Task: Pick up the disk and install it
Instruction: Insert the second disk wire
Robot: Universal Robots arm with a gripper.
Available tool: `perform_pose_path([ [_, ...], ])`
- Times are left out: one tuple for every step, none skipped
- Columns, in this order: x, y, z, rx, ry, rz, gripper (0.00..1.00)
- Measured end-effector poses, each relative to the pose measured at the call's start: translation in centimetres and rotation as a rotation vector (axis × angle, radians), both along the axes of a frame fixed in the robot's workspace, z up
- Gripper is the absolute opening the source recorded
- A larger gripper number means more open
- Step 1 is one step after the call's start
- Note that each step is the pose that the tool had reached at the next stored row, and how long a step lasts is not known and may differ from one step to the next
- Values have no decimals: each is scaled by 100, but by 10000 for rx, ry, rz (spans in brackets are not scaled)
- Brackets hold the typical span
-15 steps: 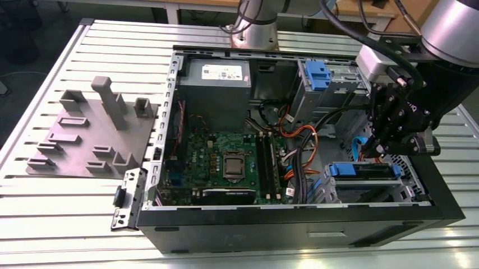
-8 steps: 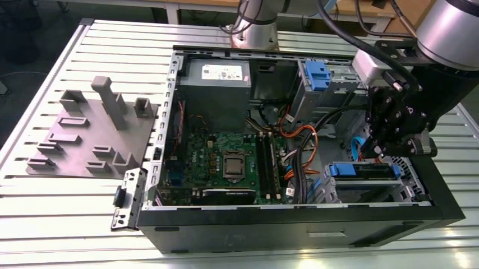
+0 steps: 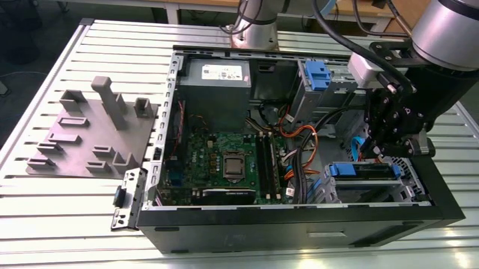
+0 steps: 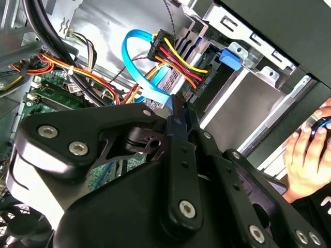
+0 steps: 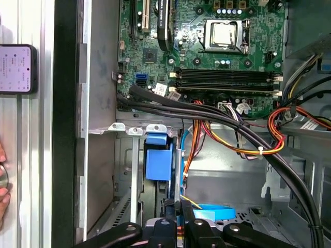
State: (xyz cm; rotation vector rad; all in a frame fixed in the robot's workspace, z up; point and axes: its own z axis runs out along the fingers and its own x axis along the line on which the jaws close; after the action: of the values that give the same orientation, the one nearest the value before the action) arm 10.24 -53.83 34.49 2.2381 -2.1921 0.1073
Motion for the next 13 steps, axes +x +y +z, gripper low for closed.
perform_pose_path([
  [0, -4, 0, 0, 0, 0, 16],
  [-1, -9, -2, 1, 0, -1, 16],
  [-1, -17, -4, 1, 0, -2, 16],
  [-1, -27, -6, 1, 0, -2, 16],
  [-1, -37, -9, 0, 0, -2, 16],
  [-1, -48, -11, 1, 0, -2, 16],
  [0, -58, -13, 1, 0, -1, 16],
  [0, -69, -14, 0, 0, -1, 16],
  [1, -79, -16, 0, 0, -2, 16],
  [1, -87, -18, 1, 0, -1, 16],
  [2, -94, -19, -1, 0, -1, 16],
  [2, -100, -22, -1, 0, -1, 16],
  [3, -105, -25, 0, 0, -1, 16],
])
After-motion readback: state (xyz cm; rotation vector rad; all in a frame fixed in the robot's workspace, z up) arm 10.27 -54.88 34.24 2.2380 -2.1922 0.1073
